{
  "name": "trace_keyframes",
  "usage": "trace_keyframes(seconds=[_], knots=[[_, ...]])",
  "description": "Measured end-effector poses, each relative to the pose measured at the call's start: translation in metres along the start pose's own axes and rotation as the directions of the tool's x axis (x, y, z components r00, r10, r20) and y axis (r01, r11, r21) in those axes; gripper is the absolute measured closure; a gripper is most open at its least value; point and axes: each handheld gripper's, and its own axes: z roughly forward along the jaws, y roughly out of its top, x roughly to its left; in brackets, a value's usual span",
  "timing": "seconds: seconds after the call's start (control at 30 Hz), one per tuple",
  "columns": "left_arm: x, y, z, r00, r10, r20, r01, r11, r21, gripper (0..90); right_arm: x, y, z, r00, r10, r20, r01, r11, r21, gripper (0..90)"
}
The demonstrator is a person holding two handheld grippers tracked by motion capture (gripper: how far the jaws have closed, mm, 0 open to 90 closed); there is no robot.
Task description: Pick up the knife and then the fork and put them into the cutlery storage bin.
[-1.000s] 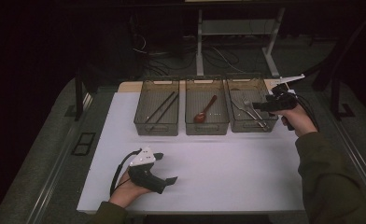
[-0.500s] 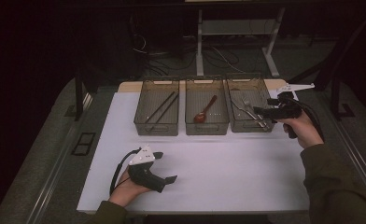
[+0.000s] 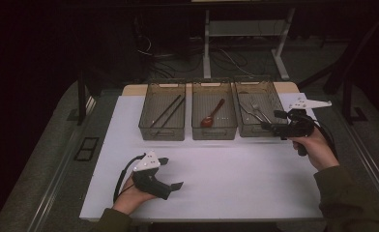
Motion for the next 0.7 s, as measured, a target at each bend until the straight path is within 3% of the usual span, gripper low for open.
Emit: trace_keyframes(seconds=[0.7], knots=[[-0.002, 0.001, 0.0, 1.0, 0.004, -0.003, -0.004, 1.0, -0.008, 0.0, 0.026, -0.047, -0.021, 0.9976, -0.01, -0.069, 0.009, 1.0, -0.017, 17.1]])
